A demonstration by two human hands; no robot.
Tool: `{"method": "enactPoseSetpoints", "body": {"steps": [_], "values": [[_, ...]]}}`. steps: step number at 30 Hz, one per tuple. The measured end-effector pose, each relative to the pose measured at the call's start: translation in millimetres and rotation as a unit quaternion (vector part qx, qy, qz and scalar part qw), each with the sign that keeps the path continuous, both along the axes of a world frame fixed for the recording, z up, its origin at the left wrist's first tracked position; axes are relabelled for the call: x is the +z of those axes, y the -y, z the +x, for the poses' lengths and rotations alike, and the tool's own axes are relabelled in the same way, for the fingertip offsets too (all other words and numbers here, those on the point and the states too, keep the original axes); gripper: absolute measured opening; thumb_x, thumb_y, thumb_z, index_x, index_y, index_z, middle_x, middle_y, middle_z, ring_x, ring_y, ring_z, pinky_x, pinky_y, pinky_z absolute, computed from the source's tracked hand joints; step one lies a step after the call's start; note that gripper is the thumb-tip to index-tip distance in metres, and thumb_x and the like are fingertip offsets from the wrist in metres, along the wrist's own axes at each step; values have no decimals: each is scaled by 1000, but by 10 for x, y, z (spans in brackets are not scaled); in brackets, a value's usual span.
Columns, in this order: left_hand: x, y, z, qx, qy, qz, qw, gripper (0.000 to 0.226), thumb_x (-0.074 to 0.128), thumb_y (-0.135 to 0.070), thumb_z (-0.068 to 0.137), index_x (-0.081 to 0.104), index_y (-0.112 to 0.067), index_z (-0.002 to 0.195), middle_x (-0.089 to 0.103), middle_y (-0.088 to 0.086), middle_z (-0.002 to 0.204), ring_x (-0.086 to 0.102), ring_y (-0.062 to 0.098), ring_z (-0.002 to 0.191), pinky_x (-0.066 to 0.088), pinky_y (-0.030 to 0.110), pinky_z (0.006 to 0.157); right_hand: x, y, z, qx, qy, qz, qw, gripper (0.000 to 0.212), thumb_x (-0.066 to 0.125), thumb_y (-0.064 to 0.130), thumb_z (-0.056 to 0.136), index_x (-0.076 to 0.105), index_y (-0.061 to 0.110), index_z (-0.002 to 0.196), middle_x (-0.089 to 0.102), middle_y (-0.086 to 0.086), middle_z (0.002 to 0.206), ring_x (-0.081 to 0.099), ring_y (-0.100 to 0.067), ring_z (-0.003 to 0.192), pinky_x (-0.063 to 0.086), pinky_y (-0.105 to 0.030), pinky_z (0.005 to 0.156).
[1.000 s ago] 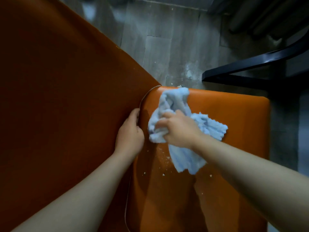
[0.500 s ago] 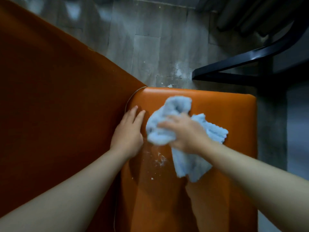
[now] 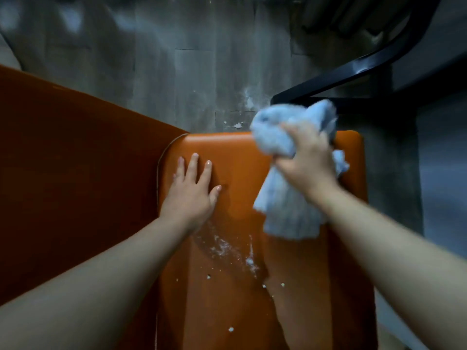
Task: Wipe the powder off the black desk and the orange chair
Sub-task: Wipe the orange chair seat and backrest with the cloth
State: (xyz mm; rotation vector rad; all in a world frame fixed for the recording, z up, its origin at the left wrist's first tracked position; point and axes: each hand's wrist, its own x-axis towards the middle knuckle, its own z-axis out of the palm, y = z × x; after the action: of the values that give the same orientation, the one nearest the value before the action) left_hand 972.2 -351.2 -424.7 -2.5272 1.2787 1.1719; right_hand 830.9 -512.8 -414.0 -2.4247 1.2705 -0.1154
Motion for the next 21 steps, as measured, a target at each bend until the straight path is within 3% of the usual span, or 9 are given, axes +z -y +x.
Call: {"method": "enactPoseSetpoints", "body": {"steps": [2, 4, 7, 8, 10, 12, 15, 18, 21], "values": [[8, 0, -23, -10, 13, 13, 1000, 64, 22, -50, 99, -5, -25, 152, -20, 3, 158, -21, 28, 144, -1, 42, 118, -8, 322, 5, -68, -123, 2, 990, 61, 58, 35, 77, 41, 39, 135, 28, 3, 152, 35, -36, 127, 29, -51, 102], [11, 10, -66, -10, 29, 15, 999, 64, 22, -50, 99, -5, -23, 152, -19, 5, 158, -20, 29, 144, -1, 42, 118, -72, 216, -60, -69, -169, 24, 983, 65, 59, 38, 77, 35, 42, 137, 20, 5, 155, 30, -35, 130, 26, -51, 103], [38, 58, -150, 18, 32, 15, 999, 63, 23, -46, 100, -2, -20, 152, -16, 7, 159, -17, 31, 145, 1, 41, 118, -194, -453, -319, 35, -84, -29, 995, 60, 68, 29, 62, 47, 35, 117, 53, -6, 133, 54, -39, 101, 48, -48, 81], [51, 79, -179, 23, 30, 15, 999, 63, 24, -45, 100, 0, -18, 152, -14, 8, 159, -15, 32, 145, 1, 41, 118, -197, -638, -429, 87, -44, -14, 995, 56, 67, 29, 56, 49, 32, 109, 62, -7, 120, 58, -38, 88, 52, -45, 71], [63, 95, -224, 25, 31, 15, 999, 63, 25, -44, 101, 1, -18, 153, -13, 8, 159, -14, 33, 145, 2, 40, 118, -176, -622, -537, 131, 43, 6, 990, 43, 55, 29, 60, 56, 28, 103, 68, -9, 105, 61, -34, 81, 50, -38, 69], [66, 86, -235, 27, 30, 19, 999, 62, 23, -45, 100, -2, -21, 152, -15, 5, 159, -16, 31, 145, 4, 41, 118, -139, -219, -473, 2, 105, -48, 993, 47, 44, 27, 64, 64, 15, 105, 67, -15, 107, 58, -31, 92, 40, -37, 82], [63, 69, -228, 28, 28, 21, 999, 62, 21, -46, 100, -3, -23, 152, -16, 2, 159, -17, 29, 145, 8, 42, 118, -109, 459, -371, -234, -4, -55, 971, 51, 50, 26, 77, 54, 23, 127, 43, -6, 143, 43, -34, 119, 29, -41, 100], [37, 50, -238, 26, 29, 15, 999, 61, 21, -46, 101, -2, -23, 152, -16, 2, 159, -16, 29, 145, 9, 41, 118, -133, 265, -402, -248, -99, 6, 964, 54, 54, 29, 80, 45, 35, 134, 29, 3, 151, 35, -35, 124, 29, -47, 103], [33, -3, -270, 21, 31, 10, 999, 60, 22, -45, 101, -2, -26, 152, -15, 1, 159, -17, 28, 145, 8, 42, 118, -196, -546, -568, -151, -44, -30, 987, 48, 53, 25, 68, 65, 23, 115, 57, -9, 130, 53, -41, 101, 45, -46, 85]]}}
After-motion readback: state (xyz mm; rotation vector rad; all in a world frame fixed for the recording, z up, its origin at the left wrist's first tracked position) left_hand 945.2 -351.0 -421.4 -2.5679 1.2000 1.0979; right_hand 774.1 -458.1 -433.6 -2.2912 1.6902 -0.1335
